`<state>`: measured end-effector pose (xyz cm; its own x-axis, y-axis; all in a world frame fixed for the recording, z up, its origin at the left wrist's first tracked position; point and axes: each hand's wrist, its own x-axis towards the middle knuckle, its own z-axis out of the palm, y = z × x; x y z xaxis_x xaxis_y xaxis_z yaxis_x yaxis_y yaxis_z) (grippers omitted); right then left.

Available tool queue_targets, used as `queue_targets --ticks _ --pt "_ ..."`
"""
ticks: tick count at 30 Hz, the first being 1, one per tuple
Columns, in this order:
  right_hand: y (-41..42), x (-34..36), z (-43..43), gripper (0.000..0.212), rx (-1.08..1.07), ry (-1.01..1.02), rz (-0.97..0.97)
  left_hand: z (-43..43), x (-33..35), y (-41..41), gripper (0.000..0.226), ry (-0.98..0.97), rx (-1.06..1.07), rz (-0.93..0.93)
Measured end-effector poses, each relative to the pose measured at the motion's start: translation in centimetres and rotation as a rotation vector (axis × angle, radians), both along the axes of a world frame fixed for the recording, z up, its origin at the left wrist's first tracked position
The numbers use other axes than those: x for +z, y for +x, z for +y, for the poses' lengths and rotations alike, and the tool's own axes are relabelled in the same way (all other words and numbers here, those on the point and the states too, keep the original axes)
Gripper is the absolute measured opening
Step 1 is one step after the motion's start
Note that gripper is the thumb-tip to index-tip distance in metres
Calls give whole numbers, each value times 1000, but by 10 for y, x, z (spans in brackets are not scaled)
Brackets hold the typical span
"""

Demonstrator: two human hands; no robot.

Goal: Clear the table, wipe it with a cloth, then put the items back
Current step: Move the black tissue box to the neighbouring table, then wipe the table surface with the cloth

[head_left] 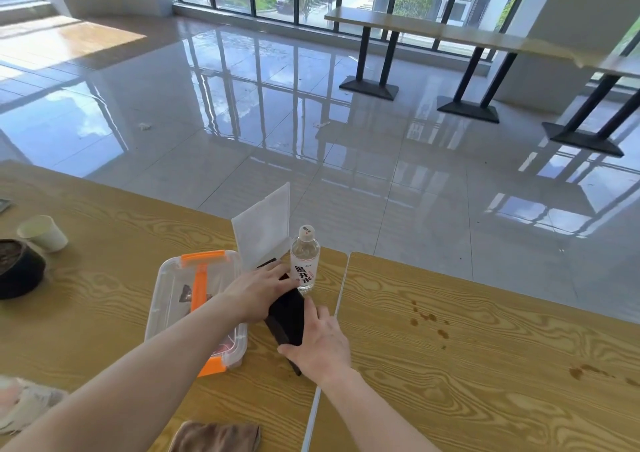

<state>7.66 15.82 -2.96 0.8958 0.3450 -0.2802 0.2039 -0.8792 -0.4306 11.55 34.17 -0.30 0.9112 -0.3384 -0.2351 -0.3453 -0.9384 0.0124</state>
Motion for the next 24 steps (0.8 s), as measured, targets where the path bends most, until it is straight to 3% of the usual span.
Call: queue_targets --ticks 11,18,24 --pt "-15 24 -19 85 68 77 -194 -11 22 -50 68 -127 116 -181" --pt "-46 40 -32 59 285 250 -415 -18 41 -141 58 -294 304 -354" --pt "-83 23 -28 44 475 354 -362 -13 23 -228 54 -331 488 -398"
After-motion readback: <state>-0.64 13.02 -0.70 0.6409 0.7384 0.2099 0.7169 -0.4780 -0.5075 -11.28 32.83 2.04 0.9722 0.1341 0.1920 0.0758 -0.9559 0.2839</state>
